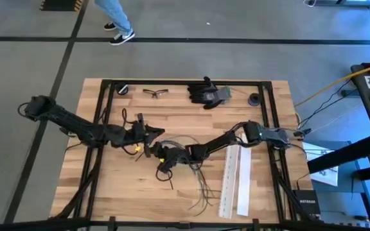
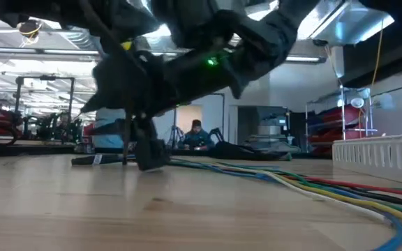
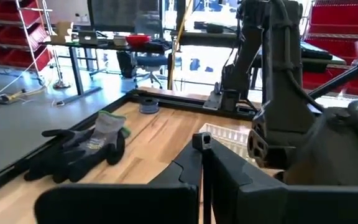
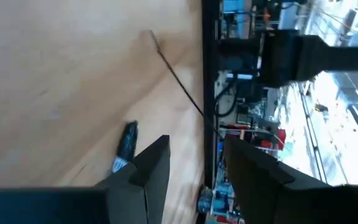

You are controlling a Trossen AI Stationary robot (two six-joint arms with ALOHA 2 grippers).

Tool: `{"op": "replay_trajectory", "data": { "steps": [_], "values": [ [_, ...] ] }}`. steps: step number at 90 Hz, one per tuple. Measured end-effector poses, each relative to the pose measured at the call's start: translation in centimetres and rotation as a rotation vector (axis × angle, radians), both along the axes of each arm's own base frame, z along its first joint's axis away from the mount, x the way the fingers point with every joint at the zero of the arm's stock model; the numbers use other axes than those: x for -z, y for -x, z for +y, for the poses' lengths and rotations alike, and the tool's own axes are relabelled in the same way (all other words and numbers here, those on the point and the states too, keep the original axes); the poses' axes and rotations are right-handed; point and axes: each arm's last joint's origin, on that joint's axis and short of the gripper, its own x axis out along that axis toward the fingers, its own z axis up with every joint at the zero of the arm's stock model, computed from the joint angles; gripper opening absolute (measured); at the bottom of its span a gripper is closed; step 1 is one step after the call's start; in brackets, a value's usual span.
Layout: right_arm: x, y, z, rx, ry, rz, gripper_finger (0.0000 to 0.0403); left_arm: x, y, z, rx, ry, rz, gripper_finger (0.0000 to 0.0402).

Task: Ziptie cables
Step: Wrap the zip tie on the cables

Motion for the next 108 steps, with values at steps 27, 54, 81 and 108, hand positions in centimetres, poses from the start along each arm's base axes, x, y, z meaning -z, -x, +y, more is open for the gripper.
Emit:
{"op": "replay_trajectory", "data": {
  "steps": [27,54,81,108],
  "values": [
    [-0.4,-0.4,0.9,-0.017,0.02,0.016,0.014,0.0,0.0,0.0,0.0,0.008,-0.005,0.0],
    [-0.2,-0.9,-2.0,0.004,0.044,0.044,0.014,0.0,0.0,0.0,0.002,0.025,-0.007,0.0],
    [-0.1,-0.9,-2.6,0.002,0.047,0.058,0.007,0.0,0.0,0.0,0.002,0.024,-0.004,0.0],
    [0.0,-0.9,-2.6,0.036,-0.05,0.043,0.0002,0.1,0.0,0.0,0.004,0.022,-0.001,0.0]
  ]
}}
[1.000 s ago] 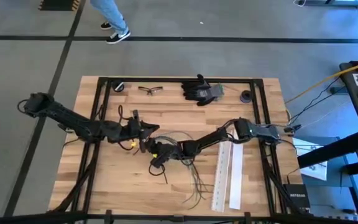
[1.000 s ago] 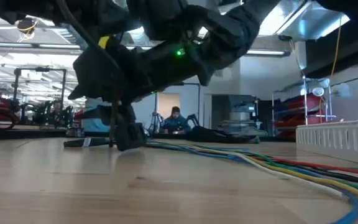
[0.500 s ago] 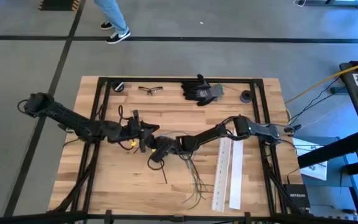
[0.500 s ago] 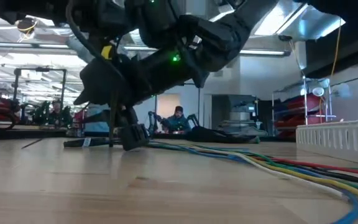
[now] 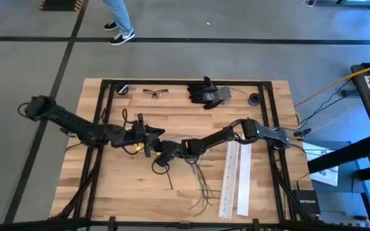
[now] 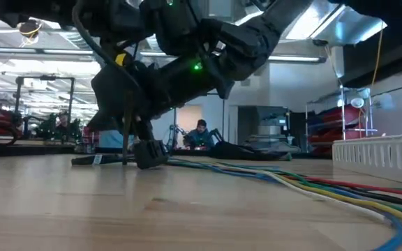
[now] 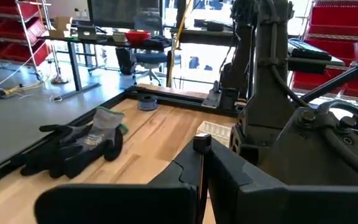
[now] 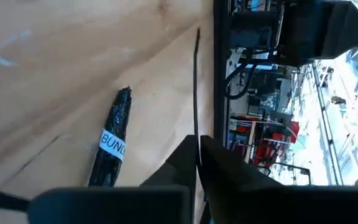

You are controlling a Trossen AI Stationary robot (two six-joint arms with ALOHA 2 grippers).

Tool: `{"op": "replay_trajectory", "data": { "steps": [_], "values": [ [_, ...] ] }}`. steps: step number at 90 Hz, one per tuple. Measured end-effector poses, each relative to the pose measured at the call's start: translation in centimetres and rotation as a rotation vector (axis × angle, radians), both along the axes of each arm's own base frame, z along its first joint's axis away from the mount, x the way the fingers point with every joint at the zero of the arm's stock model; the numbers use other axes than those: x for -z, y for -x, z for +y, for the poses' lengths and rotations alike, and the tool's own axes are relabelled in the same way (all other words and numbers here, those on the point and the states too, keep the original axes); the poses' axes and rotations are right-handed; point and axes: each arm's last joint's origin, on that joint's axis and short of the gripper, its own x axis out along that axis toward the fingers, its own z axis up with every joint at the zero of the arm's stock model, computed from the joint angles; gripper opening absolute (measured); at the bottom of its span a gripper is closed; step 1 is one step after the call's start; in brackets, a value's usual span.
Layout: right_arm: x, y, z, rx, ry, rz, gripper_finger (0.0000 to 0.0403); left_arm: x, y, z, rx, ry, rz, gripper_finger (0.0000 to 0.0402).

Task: Ziptie cables
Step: Wrap the zip tie on the cables

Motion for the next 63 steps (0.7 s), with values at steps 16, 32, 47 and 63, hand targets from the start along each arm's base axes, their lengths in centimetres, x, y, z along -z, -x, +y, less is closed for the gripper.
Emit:
{"op": "replay_trajectory", "data": {
  "steps": [16,32,47,63],
  "values": [
    [-0.8,0.2,1.5,-0.007,-0.225,-0.036,0.0,0.0,0.0,0.0,0.001,-0.024,0.011,0.0],
    [-2.1,0.9,4.1,-0.038,-0.48,-0.07,0.0,0.3,0.0,0.0,0.003,-0.053,0.048,0.0],
    [-1.1,2.7,5.4,0.009,-0.741,-0.115,0.0,0.5,0.0,0.0,0.01,-0.089,0.076,0.0],
    [-0.2,5.3,6.4,-0.006,-1.009,-0.287,0.0,0.5,0.0,0.0,0.016,-0.111,0.084,0.0]
  ]
}}
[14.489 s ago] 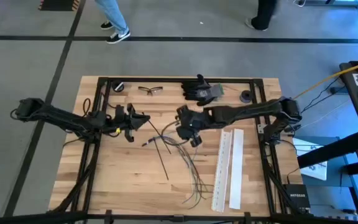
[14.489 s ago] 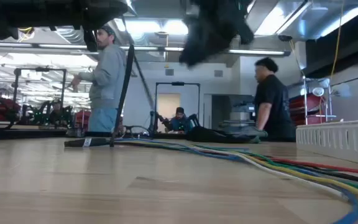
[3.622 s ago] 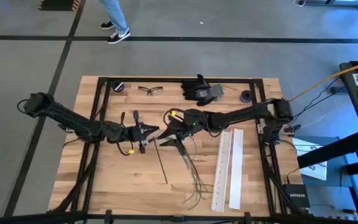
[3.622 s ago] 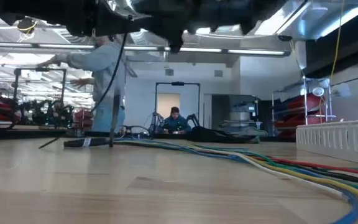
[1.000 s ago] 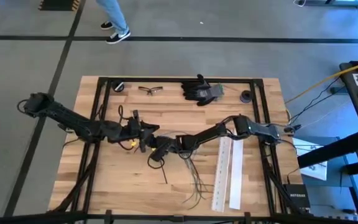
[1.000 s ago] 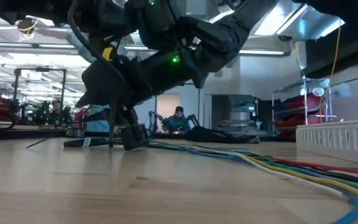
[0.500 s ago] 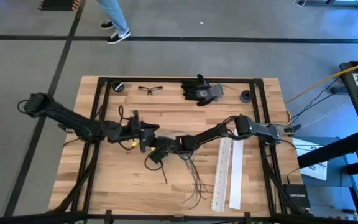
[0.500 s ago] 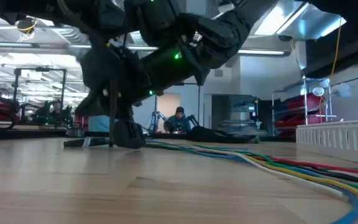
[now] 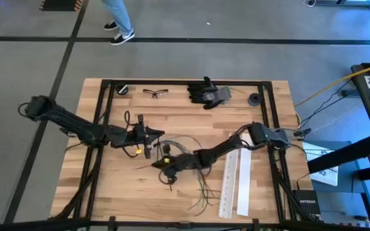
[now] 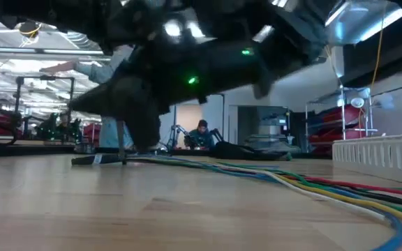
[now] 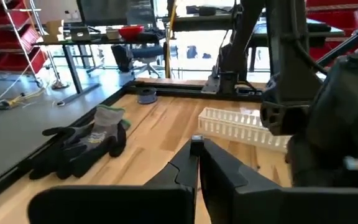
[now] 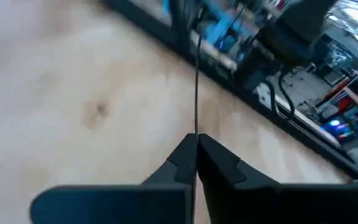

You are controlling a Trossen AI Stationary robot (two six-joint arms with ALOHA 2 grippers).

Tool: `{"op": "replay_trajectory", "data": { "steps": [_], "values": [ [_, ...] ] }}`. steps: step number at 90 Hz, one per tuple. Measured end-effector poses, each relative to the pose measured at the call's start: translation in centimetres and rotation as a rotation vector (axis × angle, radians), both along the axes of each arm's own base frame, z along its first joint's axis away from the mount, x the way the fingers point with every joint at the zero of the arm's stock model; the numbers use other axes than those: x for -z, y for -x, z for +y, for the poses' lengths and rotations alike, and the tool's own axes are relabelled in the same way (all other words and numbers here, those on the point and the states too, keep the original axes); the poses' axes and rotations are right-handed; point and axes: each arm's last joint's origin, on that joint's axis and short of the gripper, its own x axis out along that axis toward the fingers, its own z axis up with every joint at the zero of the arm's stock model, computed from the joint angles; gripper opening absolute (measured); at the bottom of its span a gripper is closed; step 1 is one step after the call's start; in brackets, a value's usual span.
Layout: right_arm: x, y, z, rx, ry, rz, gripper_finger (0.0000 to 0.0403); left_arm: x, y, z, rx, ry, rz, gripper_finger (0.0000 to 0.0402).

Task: Ziptie cables
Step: Wrap the zip tie on the cables

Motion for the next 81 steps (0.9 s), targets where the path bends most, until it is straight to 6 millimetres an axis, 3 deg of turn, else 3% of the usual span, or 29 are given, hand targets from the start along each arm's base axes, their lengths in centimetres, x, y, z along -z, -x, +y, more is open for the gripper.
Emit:
{"op": "replay_trajectory", "data": {
  "steps": [18,38,56,81],
  "values": [
    [0.5,3.0,-0.9,0.046,-0.235,-0.173,0.0,0.1,0.0,0.0,0.011,-0.023,0.021,0.0],
    [-0.3,5.4,-1.9,0.016,-0.483,-0.393,0.0,0.2,0.0,0.0,0.012,-0.065,0.033,0.0],
    [-0.5,5.6,-1.6,-0.085,-0.605,-0.389,0.0,0.2,-0.1,0.5,-0.007,-0.09,0.044,0.0],
    [-0.4,5.6,-1.4,-0.145,-0.576,-0.364,0.0,0.1,-0.3,1.2,-0.04,-0.07,0.036,0.0]
  ]
}}
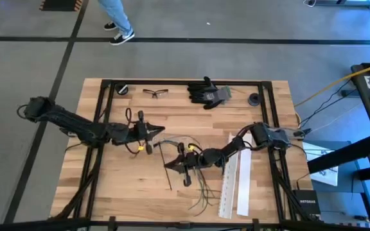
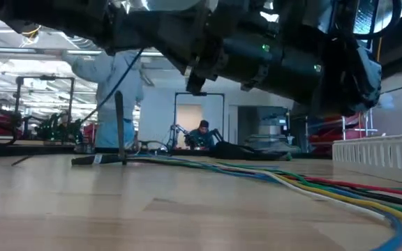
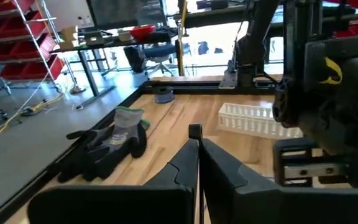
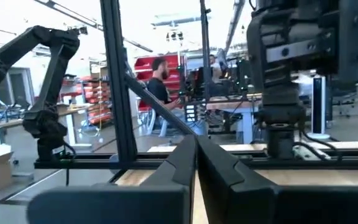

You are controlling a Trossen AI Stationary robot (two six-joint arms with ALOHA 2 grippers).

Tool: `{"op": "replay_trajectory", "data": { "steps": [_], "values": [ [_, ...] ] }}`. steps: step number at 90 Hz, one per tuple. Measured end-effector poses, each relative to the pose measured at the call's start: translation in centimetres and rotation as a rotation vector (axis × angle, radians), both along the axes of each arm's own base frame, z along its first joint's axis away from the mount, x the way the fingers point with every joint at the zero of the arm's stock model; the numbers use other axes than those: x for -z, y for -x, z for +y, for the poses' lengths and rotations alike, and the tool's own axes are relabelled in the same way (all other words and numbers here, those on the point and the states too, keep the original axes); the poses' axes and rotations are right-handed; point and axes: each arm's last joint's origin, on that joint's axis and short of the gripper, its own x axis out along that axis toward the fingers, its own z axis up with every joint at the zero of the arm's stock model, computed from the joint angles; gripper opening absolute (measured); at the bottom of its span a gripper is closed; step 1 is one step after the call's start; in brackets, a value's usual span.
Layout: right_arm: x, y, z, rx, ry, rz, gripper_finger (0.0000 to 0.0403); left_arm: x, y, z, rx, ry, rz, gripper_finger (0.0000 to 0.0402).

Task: Ziptie cables
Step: Wrap the zip tie on the cables

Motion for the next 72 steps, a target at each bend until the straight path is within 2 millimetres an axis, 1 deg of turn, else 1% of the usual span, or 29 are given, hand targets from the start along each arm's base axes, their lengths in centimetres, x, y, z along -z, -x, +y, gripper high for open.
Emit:
{"op": "replay_trajectory", "data": {
  "steps": [10,19,28,38,45,56,63,72],
  "values": [
    [0.4,-0.1,-0.1,0.017,0.045,0.033,0.0,0.0,0.0,-0.1,0.008,0.003,0.0,0.0],
    [1.1,-0.7,-0.5,0.053,0.093,0.116,0.0003,0.0,0.0,-0.1,0.018,0.012,-0.005,0.0],
    [1.1,-1.7,-0.9,0.095,0.213,0.184,0.0018,-0.2,0.1,-0.2,0.024,0.017,-0.022,0.0],
    [0.5,-3.5,-0.5,0.107,0.478,0.287,0.0054,-0.7,0.1,-0.2,0.024,0.036,-0.07,0.0],
    [-0.2,-5.1,-0.1,0.153,0.732,0.367,0.0086,-1.2,0.1,0.0,0.013,0.062,-0.122,0.0],
    [-1.8,-7.1,0.0,0.23,1.119,0.51,0.0132,-1.2,0.0,0.4,-0.008,0.106,-0.141,0.0],
    [-2.6,-7.8,-0.8,0.278,1.272,0.59,0.0153,-1.3,0.0,0.6,-0.018,0.126,-0.151,0.0],
    [-3.0,-8.2,-1.8,0.313,1.375,0.645,0.0165,-1.3,0.0,0.8,-0.027,0.144,-0.162,0.0]
  ]
}}
